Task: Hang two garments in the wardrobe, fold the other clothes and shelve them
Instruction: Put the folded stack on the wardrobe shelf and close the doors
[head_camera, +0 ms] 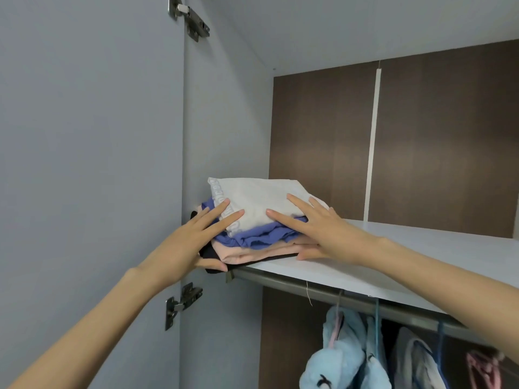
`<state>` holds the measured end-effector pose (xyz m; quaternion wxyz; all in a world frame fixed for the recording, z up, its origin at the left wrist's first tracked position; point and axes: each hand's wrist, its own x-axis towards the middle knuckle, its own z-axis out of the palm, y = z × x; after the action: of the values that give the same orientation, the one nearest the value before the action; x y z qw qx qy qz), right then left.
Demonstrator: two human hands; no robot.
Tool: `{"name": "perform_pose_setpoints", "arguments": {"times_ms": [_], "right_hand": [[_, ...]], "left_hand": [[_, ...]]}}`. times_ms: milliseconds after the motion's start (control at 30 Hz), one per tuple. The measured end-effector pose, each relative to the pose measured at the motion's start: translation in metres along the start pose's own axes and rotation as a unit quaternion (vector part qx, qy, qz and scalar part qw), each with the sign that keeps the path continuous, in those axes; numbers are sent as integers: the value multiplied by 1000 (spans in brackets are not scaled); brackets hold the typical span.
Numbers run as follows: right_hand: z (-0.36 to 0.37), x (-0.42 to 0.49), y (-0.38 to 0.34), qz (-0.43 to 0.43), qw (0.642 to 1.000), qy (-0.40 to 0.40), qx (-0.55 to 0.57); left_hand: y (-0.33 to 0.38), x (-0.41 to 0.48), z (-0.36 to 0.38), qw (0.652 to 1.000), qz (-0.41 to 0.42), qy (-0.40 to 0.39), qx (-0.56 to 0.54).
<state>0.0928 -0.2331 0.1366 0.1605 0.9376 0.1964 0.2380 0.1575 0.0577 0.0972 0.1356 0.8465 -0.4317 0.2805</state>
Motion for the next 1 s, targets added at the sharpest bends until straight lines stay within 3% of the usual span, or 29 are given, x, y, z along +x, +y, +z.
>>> {"name": "perform_pose_setpoints", "arguments": {"times_ms": [333, 600, 1000], "right_hand": [[32, 32, 39, 33, 999, -3, -40], [65, 74, 71, 112, 991, -65, -31], [93, 100, 113, 83, 995, -56, 8]], "left_hand": [[4, 41, 25, 999, -35, 14, 4], [13, 89, 59, 994, -93, 14, 59], [26, 130, 89, 982, -171, 8, 79]]}}
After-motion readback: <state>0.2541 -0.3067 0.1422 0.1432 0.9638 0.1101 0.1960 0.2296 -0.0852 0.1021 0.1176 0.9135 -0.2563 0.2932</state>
